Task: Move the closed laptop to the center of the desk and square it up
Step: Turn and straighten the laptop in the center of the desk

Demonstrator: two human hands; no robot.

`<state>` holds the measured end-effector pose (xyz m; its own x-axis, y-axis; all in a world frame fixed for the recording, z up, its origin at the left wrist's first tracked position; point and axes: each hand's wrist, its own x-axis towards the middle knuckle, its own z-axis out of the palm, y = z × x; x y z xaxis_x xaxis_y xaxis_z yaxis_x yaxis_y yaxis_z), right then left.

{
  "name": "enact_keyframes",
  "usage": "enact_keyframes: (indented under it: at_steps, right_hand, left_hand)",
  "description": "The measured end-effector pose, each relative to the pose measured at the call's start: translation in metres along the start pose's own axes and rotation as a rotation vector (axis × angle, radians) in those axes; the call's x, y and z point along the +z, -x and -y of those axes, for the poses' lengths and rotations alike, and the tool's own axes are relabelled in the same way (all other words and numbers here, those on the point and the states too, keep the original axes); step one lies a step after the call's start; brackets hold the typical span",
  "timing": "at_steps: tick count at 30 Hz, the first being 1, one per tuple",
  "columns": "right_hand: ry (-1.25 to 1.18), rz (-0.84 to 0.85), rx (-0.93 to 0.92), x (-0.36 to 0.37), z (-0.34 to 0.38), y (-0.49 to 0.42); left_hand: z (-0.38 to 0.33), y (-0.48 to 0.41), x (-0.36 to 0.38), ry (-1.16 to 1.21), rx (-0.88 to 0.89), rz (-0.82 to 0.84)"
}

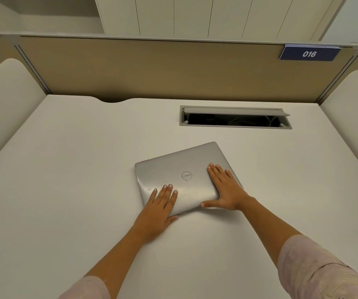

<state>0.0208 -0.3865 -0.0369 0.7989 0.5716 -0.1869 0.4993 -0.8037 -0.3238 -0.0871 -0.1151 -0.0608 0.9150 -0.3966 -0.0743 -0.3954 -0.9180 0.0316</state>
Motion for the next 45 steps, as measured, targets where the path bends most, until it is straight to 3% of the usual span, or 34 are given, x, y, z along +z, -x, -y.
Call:
enact_keyframes:
  at_steps: [8,13,18,28,45]
  right_hand:
    - [-0.024,-0.090,0.193,0.022,0.035,0.014]
    - [0.013,-0.140,0.312,0.036,0.059,0.017]
    - [0.046,-0.183,0.328,0.040,0.061,0.018]
    - [0.185,-0.225,0.085,0.047,0.033,0.040]
    - [0.236,-0.155,0.052,0.037,0.016,0.030]
  left_hand:
    - [0.058,-0.013,-0.011,-0.055,0.235,0.056]
    - [0.080,-0.020,-0.021,-0.108,0.268,0.102]
    - [0.069,-0.011,-0.018,-0.050,0.140,0.067]
    - [0.016,0.005,0.001,0.104,-0.238,-0.046]
    - [0.016,-0.004,0.003,0.157,-0.285,-0.070]
